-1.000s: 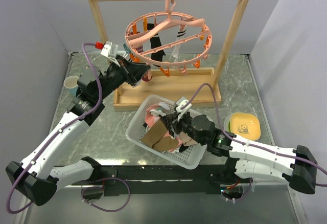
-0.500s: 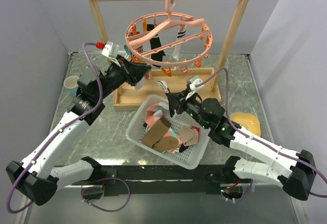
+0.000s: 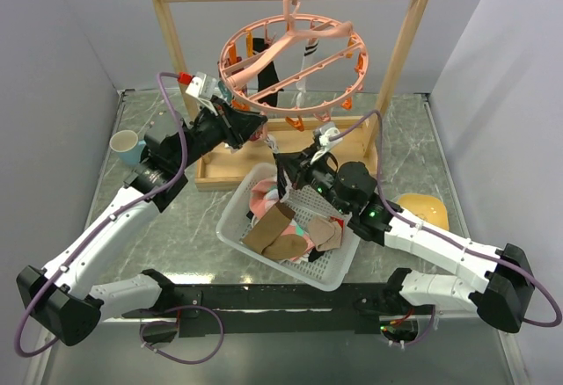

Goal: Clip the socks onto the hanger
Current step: Clamp the sock onto the hanger.

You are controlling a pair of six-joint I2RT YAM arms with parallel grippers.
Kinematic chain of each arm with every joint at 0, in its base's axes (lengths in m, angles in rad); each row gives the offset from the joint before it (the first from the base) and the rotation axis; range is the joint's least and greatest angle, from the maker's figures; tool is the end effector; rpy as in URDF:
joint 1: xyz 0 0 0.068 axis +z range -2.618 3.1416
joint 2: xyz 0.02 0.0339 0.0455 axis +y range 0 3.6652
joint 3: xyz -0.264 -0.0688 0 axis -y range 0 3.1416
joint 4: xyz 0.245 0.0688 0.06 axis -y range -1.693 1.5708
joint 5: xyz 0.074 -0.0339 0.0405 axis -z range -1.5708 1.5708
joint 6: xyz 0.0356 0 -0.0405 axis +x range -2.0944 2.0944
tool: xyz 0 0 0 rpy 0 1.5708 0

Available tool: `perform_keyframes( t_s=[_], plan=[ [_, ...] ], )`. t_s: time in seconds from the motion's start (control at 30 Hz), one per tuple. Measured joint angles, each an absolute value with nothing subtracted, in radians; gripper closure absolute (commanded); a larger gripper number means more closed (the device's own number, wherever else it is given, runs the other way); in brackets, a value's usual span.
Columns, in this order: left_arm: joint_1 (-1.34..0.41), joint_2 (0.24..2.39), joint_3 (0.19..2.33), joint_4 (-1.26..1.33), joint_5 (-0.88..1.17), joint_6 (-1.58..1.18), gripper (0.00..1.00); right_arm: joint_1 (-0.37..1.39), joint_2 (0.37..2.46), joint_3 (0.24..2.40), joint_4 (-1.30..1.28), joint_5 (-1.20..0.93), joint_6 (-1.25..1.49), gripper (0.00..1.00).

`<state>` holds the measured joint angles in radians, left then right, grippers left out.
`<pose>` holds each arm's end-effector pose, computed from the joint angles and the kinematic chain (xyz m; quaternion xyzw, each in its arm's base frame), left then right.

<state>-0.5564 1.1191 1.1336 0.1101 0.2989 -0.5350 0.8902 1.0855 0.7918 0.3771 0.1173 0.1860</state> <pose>0.2119 -0.1441 0.4280 0.1186 0.6531 -0.4690 0.5826 0.1654 0.1977 0.3426 -0.1926 0.6493 0.3425 0.6512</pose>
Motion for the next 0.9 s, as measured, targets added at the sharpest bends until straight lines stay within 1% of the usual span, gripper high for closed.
perform_keyframes(
  t_s=[0.27,0.4,0.9],
  plan=[
    [-0.563,1.124,1.134,0.112,0.289,-0.534,0.94,0.890,1.090,0.817,0.414,0.115,0.206,1.00],
    [-0.572,1.135,1.135,0.116,0.278,-0.534,0.97,0.896,1.090,0.818,0.431,0.111,0.220,1.00],
    [-0.602,1.193,1.169,0.112,0.265,-0.531,0.96,0.912,1.091,0.818,0.464,0.101,0.247,1.00]
  ],
)
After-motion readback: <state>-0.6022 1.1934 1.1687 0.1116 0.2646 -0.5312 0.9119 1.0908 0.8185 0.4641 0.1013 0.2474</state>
